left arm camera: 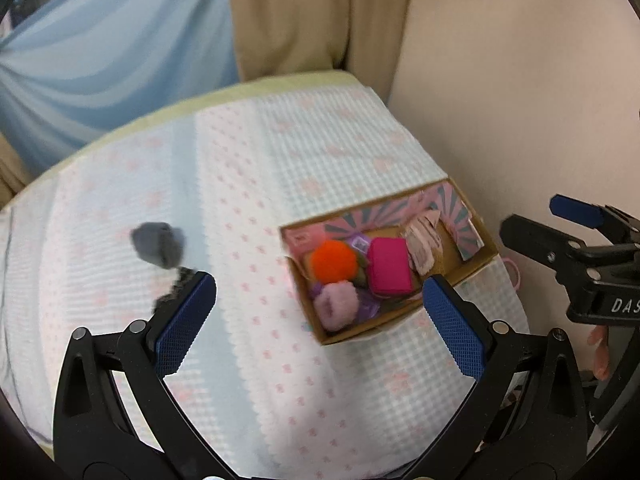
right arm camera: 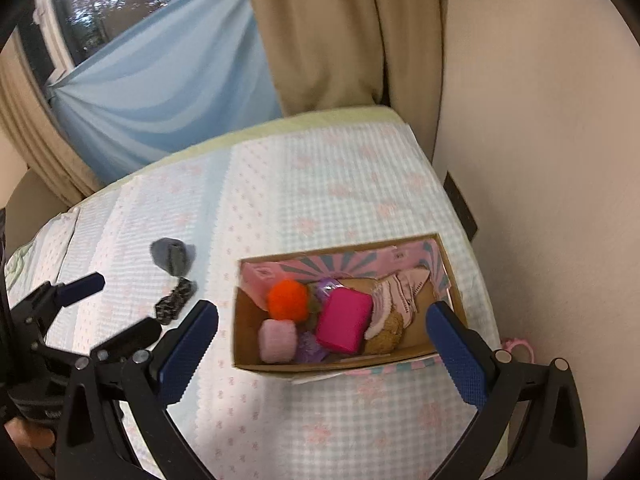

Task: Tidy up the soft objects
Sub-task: 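Lift both tools from the box toward the grey hat and black scrunchie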

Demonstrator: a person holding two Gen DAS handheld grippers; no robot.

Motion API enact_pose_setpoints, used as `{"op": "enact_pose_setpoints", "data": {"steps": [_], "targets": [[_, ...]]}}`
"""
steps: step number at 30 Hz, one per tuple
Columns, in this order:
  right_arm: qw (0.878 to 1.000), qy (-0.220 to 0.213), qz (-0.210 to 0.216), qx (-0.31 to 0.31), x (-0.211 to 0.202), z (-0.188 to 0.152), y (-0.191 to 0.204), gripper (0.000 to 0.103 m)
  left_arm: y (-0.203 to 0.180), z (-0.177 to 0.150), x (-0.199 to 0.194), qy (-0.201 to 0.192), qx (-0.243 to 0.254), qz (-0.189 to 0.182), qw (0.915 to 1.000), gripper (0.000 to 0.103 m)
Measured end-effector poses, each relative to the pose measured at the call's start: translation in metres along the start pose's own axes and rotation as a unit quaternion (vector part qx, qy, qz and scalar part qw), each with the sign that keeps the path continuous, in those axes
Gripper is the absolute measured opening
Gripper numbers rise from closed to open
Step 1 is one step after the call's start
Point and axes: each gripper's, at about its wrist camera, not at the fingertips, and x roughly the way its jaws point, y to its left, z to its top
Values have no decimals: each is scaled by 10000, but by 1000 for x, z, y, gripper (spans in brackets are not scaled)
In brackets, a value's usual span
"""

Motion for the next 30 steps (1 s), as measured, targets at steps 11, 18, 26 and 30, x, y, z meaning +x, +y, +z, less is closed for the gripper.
{"op": "enact_pose_setpoints", "data": {"steps": [11,18,26,30], "targets": [[9978,-421,-157,-494,-70,-8,89,103,72,-26,-101,-599,-385,250,9971,103],[9970,-605,-102,-466,-82,-8,140,103,123,-38,-133,-822,-434,383,9949,103],[9985,-437,140,-284,-56,-14,193,103,196,-42,-143,-806,-617,376,9941,103],[9994,-321,89,-85,-34,-15,216,103,230,-36,-134,-740,-629,373,9946,103]]}}
